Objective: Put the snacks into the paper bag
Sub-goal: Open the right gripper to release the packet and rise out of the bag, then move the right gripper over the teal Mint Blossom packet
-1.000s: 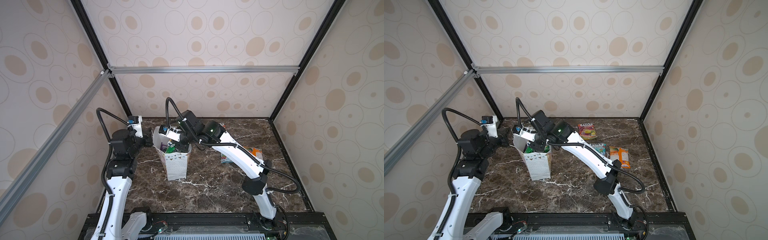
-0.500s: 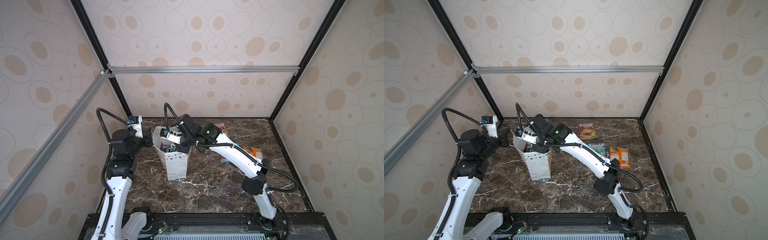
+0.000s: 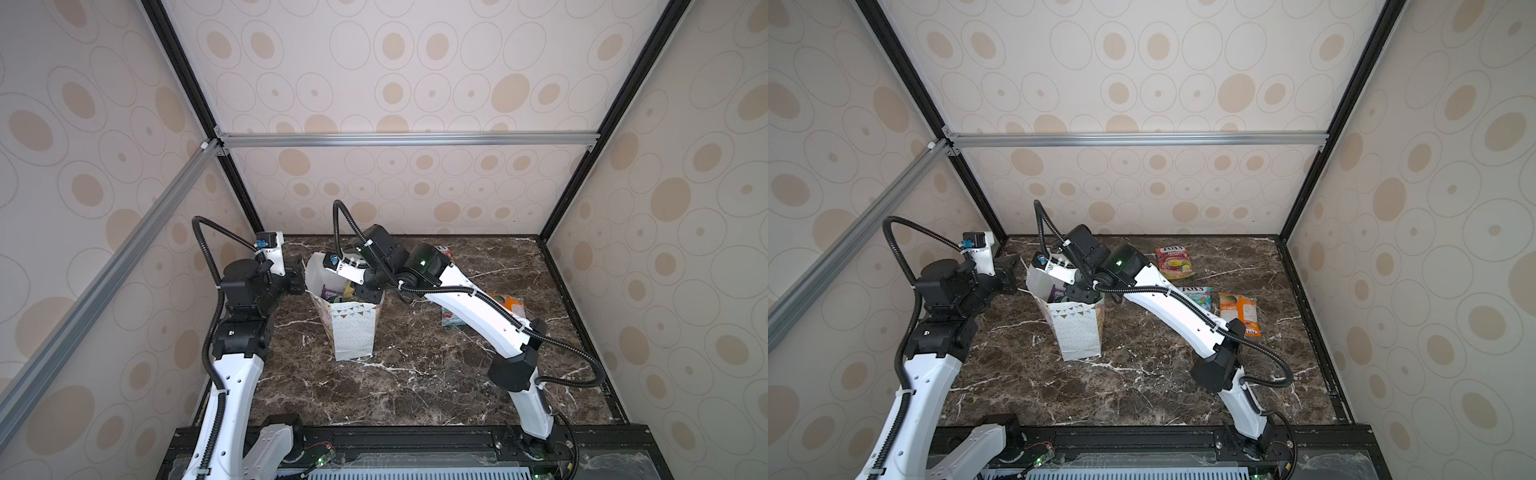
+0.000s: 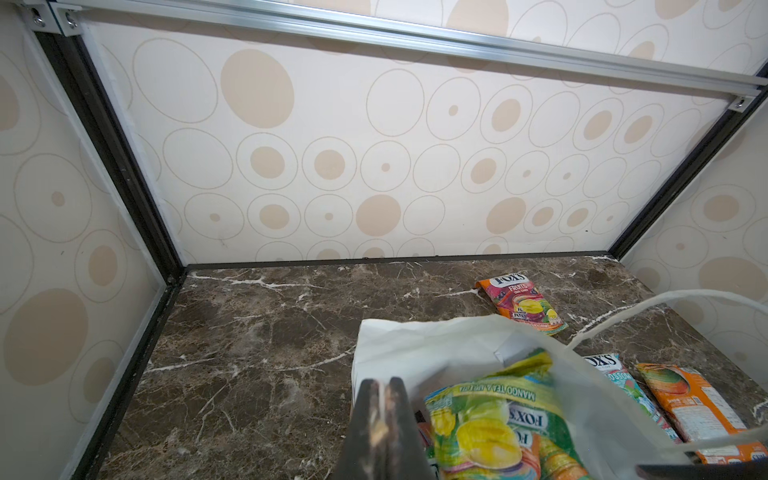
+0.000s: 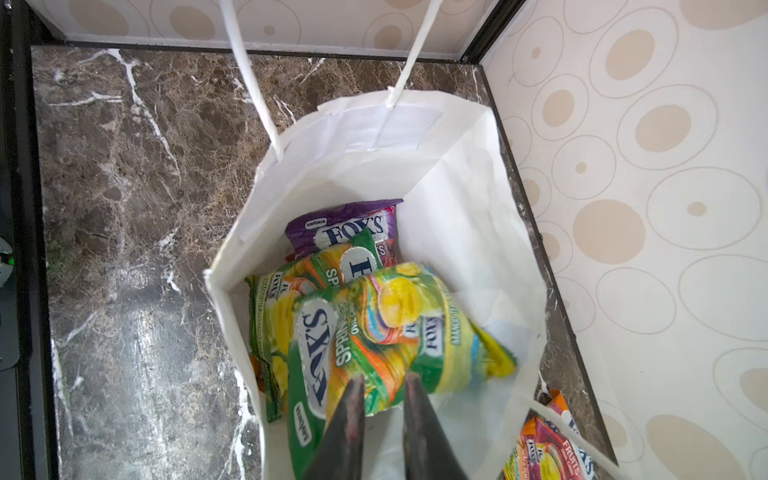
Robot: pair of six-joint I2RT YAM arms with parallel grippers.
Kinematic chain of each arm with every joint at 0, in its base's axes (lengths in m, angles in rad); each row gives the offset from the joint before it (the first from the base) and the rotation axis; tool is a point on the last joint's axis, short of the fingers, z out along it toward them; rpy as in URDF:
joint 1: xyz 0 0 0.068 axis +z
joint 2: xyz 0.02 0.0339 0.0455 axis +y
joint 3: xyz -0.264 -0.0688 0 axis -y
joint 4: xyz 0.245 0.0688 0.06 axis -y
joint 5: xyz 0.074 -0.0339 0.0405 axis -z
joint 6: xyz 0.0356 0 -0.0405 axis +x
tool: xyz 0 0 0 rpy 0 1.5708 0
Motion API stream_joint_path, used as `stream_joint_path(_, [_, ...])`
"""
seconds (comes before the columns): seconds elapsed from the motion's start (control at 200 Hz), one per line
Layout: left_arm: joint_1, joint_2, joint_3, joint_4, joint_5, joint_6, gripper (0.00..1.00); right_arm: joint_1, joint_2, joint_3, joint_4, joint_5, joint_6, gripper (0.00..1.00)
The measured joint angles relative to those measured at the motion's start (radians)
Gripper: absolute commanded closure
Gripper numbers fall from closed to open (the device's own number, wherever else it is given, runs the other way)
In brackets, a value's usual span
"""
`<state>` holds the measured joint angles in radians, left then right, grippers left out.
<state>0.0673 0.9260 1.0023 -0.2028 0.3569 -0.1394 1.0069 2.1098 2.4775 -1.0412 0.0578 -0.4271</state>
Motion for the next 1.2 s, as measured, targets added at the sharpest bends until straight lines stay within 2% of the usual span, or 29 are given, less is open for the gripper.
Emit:
stream_joint_path(0.225, [0.000,0.000,0.000,-0.003,-0.001,0.000,1.00,0.000,-0.026,-0.007,0.023,-0.021,0.023,0.78])
stream_joint_path(0.38, [0.000,0.000,0.000,-0.002,0.000,0.001,1.00,0.000,-0.119,-0.111,0.076,-0.040,0.069,0.78])
stream_joint_path(0.58, [0.000,0.000,-0.002,0.000,-0.002,0.010,1.00,0.000,-0.370,-0.433,0.198,-0.042,0.179,0.73])
stream_joint_path(0.67, [0.000,0.000,-0.013,0.015,-0.006,0.011,1.00,0.000,-0.514,-0.613,0.256,-0.014,0.236,0.73])
stream_joint_path(0.8, [0.000,0.000,-0.029,0.043,-0.006,0.010,1.00,-0.009,-0.656,-0.777,0.294,0.032,0.310,0.73])
stream_joint_path(1.005, [0.000,0.000,-0.044,0.071,-0.007,0.012,1.00,-0.075,-0.826,-1.041,0.401,0.066,0.459,0.73])
stream_joint_path(1.2, [0.000,-0.007,-0.045,0.074,0.026,0.013,1.00,-0.085,-0.872,-1.186,0.433,0.097,0.548,0.71])
